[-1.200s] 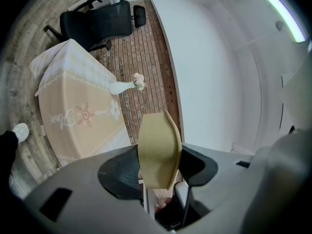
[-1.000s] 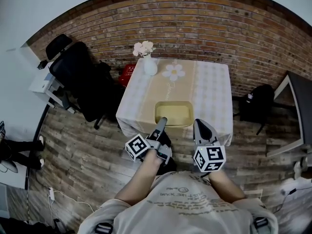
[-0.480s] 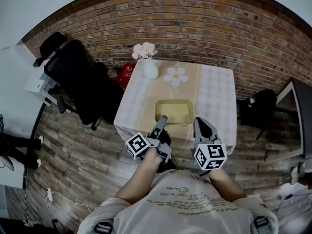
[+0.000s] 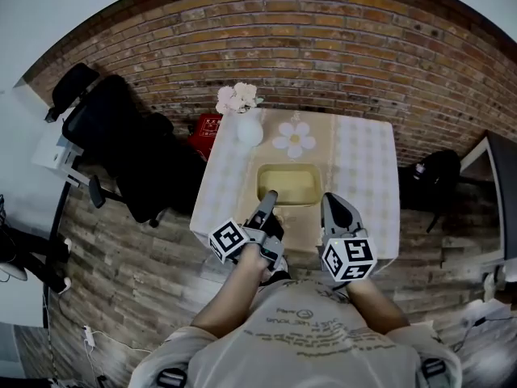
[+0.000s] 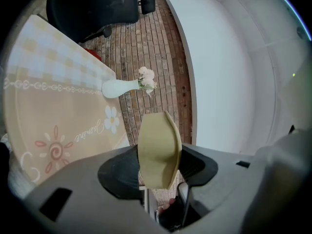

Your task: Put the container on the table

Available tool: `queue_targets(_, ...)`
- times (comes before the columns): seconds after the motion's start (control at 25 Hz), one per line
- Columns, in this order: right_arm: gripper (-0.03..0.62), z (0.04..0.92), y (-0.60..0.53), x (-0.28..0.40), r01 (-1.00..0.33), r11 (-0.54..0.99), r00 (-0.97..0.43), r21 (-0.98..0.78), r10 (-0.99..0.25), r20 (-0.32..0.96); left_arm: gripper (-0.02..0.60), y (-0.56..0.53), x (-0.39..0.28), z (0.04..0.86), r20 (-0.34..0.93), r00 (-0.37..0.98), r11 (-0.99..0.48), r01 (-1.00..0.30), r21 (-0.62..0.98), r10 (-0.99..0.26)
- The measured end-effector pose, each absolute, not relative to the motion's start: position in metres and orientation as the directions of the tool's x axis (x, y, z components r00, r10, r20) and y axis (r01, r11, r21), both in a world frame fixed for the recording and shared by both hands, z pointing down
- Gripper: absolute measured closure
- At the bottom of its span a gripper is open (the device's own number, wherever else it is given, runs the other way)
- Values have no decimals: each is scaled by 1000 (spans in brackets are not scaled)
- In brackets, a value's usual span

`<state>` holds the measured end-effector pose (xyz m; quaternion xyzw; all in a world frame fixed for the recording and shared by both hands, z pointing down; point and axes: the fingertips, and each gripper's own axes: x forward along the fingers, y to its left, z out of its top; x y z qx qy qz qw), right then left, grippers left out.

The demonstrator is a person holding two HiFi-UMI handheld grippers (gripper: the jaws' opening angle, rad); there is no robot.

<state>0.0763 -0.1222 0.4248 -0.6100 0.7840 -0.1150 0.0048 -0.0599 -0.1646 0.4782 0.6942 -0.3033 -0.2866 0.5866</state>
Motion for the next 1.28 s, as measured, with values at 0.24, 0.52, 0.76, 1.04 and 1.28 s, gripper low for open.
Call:
queue_targets(0.24,592,424,-172,71,-969,178,-205,-172,-967,154,356,-222,-68,484,-28,681,-119,-87,989,-732)
queue_targets(0.52,592,434,-216,71,-979,105,-137,-176,-974,182,356,-272,-64,501,-22,731,-100,-63,993,-682)
queue_targets(0.76,592,453,-230,77,-978,77,-122,-194,-966,228,356,-288,-56,529,35,755,-39,-80,996,-655)
queue_targets(1.04,592,472,-245,96,-975,70,-129,-213,-952,279,356,-307,-40,557,77,752,31,-74,997,-655)
queue_targets(1.28,592,488,-259,106,-968,82,-156,-238,-938,309,356,-318,-26,578,107,755,59,-90,994,-647)
